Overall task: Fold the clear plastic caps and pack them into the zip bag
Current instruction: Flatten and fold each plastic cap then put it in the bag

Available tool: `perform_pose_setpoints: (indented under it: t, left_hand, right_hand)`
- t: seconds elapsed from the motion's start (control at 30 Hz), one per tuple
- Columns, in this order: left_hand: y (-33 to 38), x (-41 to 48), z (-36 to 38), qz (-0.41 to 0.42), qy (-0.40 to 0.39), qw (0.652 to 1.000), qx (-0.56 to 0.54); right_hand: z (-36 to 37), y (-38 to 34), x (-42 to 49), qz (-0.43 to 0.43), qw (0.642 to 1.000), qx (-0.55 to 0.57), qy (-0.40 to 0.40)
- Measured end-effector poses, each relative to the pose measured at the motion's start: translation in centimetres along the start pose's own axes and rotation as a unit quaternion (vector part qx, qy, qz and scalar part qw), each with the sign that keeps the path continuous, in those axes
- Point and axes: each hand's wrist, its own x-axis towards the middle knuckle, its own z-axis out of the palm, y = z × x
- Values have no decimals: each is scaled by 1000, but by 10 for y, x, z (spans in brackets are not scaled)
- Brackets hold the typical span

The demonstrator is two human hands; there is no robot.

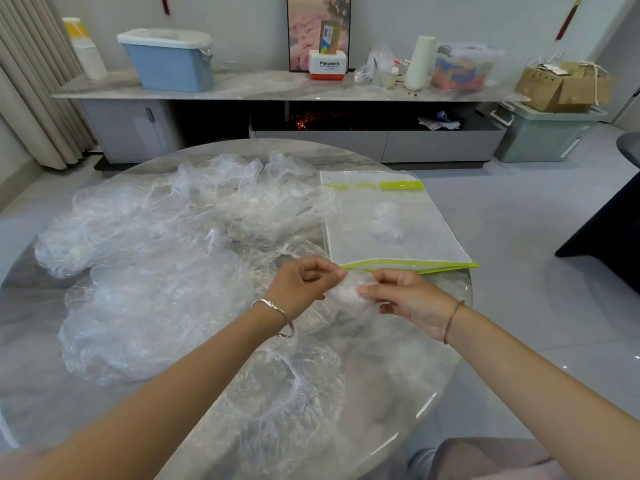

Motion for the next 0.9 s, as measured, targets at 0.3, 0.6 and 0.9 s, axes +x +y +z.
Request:
perform_pose_setpoints:
  t: [0.3,0.6,0.9]
  left_hand:
    - [-30,88,29,127,-43,885,446]
    - [-45,131,42,101,-99,782,607]
    - [-23,139,50,303,97,810,492]
  right_hand:
    - [-71,-7,11,-111,967,-51,224]
    - [-89,1,27,-134,961,-53,237]
    - [-84,-3,33,-232,929,-104,271]
